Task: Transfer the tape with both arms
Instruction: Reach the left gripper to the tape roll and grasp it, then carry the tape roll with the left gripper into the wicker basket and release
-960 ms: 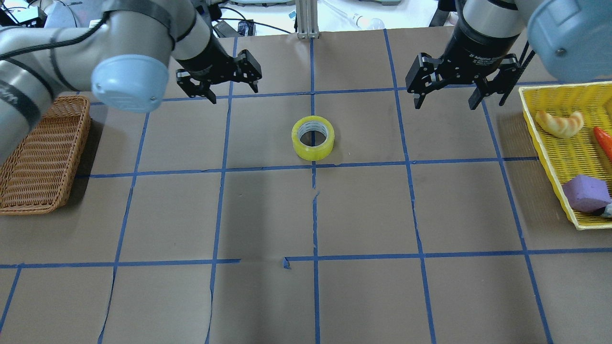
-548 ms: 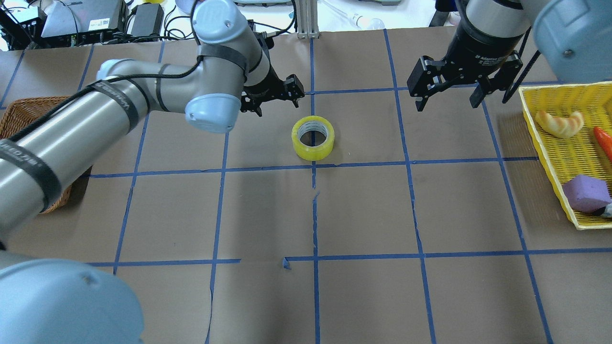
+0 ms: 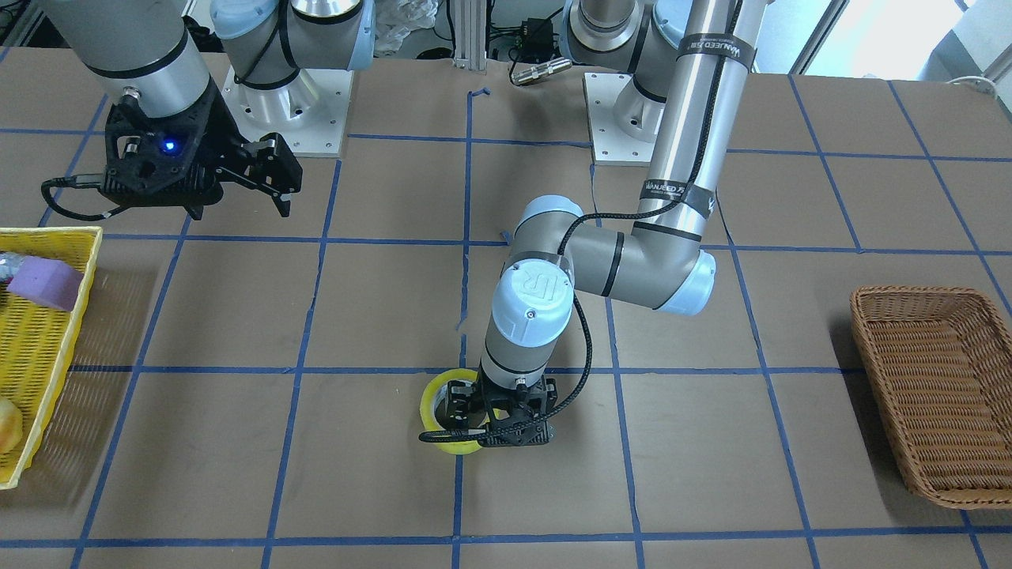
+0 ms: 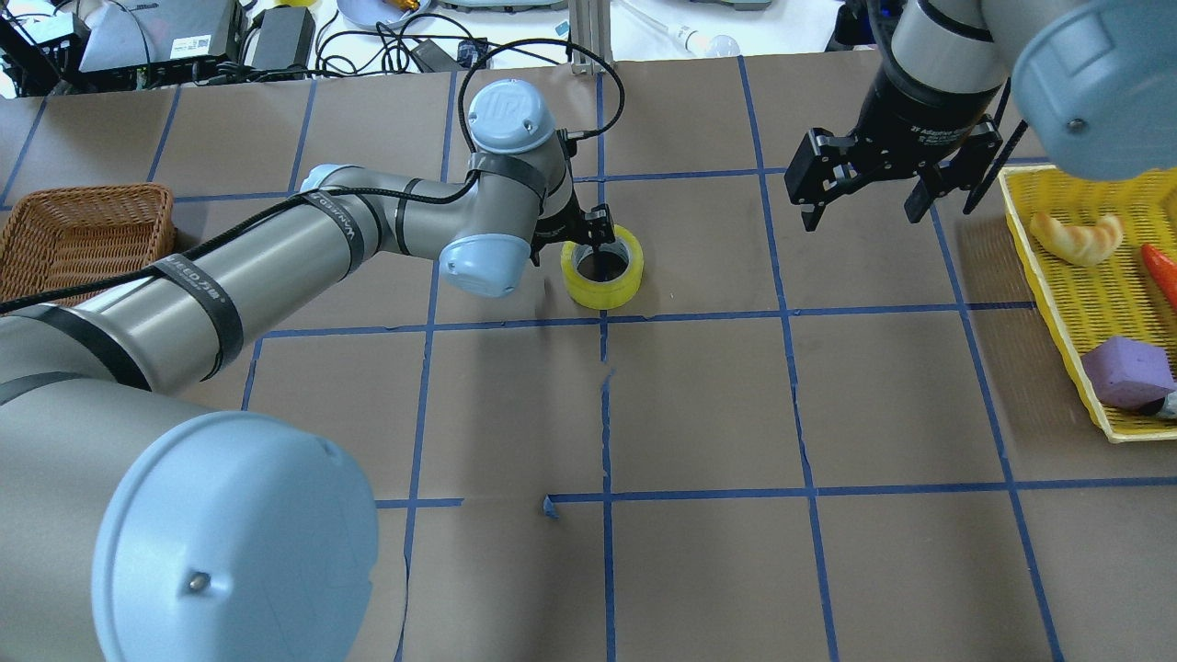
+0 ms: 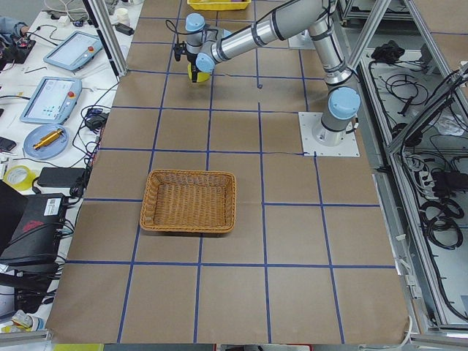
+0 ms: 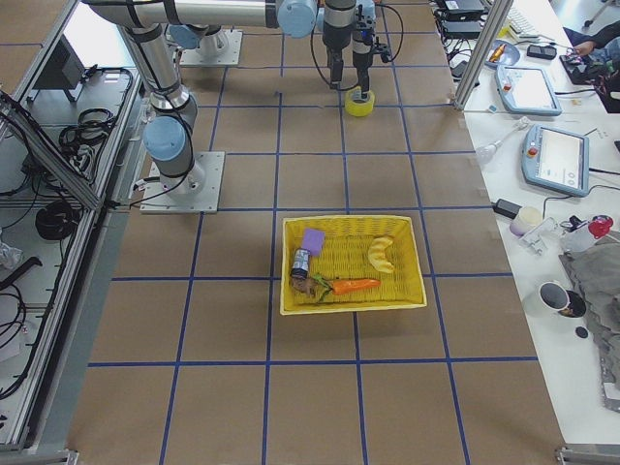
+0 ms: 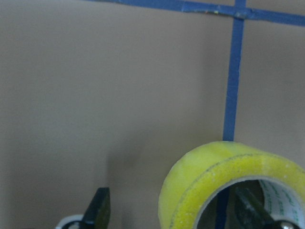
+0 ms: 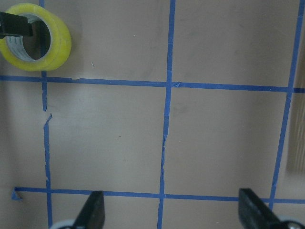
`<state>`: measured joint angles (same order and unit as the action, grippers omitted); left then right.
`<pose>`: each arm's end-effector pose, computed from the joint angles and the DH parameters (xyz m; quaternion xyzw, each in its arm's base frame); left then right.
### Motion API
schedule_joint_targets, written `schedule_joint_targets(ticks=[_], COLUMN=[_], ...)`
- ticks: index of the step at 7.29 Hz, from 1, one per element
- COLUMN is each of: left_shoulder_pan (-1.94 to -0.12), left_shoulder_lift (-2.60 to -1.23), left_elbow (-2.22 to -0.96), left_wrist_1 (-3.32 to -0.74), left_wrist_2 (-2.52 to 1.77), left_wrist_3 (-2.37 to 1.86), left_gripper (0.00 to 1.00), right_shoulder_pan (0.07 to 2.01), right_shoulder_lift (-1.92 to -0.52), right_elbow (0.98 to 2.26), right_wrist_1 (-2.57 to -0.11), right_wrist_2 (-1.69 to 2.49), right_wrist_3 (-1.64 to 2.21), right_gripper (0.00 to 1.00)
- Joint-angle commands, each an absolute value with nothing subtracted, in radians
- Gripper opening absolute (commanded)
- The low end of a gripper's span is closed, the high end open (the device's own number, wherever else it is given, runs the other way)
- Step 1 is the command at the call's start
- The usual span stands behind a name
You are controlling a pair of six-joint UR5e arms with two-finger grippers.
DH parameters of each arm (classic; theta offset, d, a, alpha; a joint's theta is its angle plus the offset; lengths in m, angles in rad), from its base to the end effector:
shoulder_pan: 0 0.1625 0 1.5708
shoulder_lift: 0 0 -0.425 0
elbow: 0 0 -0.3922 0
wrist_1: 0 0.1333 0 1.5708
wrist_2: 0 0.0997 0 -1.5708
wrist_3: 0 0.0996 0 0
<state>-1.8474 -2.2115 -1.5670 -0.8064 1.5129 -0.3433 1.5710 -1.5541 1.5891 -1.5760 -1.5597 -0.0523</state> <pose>-0.3197 -0.6170 0.1840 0.0314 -0.9971 0.0518 0.0469 0.1345 -0.4957 0.4712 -0.0262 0.9995 0.0147 0.0059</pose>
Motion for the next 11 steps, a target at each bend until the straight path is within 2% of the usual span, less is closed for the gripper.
schedule_joint_targets(ticks=[1, 2, 6, 9, 11], left_shoulder_pan=[-1.864, -1.861, -1.731, -1.498, -1.264], left_shoulder_lift=[-2.212, -2.186, -2.084, -1.965, -1.953], left_elbow=[-1.580, -1.588, -1.563, -1.459, -1.470], left_wrist_1=[-0.810, -0.819, -0.960, -1.242, -1.262], left_wrist_2=[1.514, 1.522, 1.516, 1.534, 1.569], left_wrist_3=[-0.316, -0.287, -0.249, -0.024, 0.256], left_gripper=[0.03, 0.00, 0.00, 0.00, 0.00], right_shoulder_pan=[1.571, 1.571, 1.571, 1.571, 1.571], right_shoulder_lift=[-1.554, -1.555, -1.555, -1.557, -1.555], right_elbow=[1.611, 1.620, 1.620, 1.620, 1.620], right_wrist_1=[-1.577, -1.581, -1.582, -1.582, -1.582], right_wrist_2=[-1.609, -1.611, -1.609, -1.609, -1.606], right_wrist_3=[-0.052, -0.052, -0.051, -0.051, -0.055], right_gripper=[1.00, 1.00, 1.00, 1.00, 1.00])
